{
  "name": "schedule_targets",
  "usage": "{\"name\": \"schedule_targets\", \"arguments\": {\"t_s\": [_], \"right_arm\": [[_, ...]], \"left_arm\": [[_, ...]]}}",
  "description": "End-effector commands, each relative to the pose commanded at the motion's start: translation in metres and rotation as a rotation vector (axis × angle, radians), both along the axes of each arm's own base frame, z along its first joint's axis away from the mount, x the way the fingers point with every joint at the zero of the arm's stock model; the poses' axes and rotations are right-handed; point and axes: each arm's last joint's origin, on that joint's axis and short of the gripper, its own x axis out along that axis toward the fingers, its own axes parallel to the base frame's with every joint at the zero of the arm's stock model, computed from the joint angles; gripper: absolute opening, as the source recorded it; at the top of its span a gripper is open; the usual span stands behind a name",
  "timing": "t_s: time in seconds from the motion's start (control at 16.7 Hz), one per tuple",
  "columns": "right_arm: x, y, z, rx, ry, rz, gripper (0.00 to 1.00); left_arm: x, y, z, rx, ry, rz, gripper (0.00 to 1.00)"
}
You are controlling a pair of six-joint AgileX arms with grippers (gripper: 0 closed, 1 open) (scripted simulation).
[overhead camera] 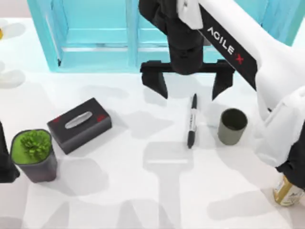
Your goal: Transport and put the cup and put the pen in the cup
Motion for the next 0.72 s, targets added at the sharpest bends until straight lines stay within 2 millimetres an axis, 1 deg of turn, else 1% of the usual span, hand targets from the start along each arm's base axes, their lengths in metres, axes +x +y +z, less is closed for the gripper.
{"name": "schedule_targets", "arguments": {"t_s": [0.12,0.3,0.36,0.42,0.72], "right_arm": [[-0.002,0.008,-0.008,-0.013,-0.005,-0.008,1.0],[-0.003,0.009,-0.009,-0.013,-0.006,-0.008,1.0],[0.005,0.013,-0.012,0.049,-0.077,-0.009,1.0],[0.005,0.013,-0.012,0.049,-0.077,-0.009,1.0],[0.007,0.012,-0.037,-0.009,-0.008,-0.008,1.0]], "left_arm": [[0.0,0.0,0.0,0.0,0.0,0.0,1.0],[0.0,0.0,0.0,0.0,0.0,0.0,1.0],[0.0,0.0,0.0,0.0,0.0,0.0,1.0],[0.0,0.0,0.0,0.0,0.0,0.0,1.0],[0.0,0.0,0.0,0.0,0.0,0.0,1.0]]}}
